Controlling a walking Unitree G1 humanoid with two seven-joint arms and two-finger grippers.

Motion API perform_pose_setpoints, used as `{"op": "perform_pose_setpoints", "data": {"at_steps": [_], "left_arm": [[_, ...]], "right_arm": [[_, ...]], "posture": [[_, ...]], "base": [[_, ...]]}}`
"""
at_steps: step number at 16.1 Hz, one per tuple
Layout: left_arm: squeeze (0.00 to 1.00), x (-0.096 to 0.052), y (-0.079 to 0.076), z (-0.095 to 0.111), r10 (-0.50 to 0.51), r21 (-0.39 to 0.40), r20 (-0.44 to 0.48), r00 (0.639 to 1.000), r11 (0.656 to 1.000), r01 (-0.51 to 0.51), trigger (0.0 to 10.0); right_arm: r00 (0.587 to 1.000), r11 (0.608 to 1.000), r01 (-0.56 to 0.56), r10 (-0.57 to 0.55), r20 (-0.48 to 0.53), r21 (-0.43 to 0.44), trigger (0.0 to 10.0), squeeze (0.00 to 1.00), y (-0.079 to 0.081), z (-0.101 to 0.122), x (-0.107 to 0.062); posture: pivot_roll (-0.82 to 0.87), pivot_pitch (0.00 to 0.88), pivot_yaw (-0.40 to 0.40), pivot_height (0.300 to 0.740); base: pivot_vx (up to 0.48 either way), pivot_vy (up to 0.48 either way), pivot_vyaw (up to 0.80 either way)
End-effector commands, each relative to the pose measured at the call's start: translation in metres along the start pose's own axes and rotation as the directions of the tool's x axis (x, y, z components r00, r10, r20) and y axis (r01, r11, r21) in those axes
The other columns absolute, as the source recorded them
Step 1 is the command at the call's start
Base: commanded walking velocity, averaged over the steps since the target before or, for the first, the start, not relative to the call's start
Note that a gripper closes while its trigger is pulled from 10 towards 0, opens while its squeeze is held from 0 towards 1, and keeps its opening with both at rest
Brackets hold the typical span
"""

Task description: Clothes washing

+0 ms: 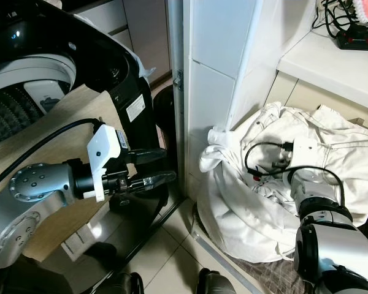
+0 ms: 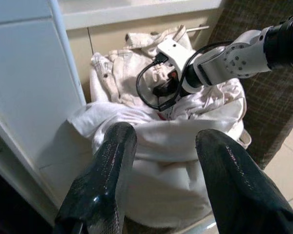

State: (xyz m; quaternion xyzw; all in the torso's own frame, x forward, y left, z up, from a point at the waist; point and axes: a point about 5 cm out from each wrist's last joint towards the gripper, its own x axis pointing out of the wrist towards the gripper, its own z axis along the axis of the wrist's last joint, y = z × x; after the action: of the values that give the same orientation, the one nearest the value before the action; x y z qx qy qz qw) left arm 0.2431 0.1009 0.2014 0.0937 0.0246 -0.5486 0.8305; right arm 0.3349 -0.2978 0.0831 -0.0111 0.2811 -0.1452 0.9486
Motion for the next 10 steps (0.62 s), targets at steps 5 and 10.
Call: {"op": "perform_pose_setpoints", "data": {"at_steps": [5, 10], "left_arm": [[0.00, 0.007, 0.009, 0.001, 0.049, 0.035, 0.029, 0.998, 0.998, -0.050, 10.0], [0.00, 0.015, 0.031, 0.024, 0.178, 0.081, 0.155, 0.972, 0.978, -0.192, 10.0]], "right_arm": [[0.938, 0.990, -0.027, 0.072, 0.340, -0.137, 0.0, 0.00, -0.023, 0.084, -0.045], [0.780, 0.933, -0.259, 0.355, 0.516, -0.251, 0.0, 0.00, -0.016, 0.152, -0.129]], "posture": [[-0.06, 0.089, 0.018, 0.740], [-0.10, 0.080, 0.020, 0.740]], "base": [[0.000, 0.000, 0.00], [0.000, 0.000, 0.00]]}}
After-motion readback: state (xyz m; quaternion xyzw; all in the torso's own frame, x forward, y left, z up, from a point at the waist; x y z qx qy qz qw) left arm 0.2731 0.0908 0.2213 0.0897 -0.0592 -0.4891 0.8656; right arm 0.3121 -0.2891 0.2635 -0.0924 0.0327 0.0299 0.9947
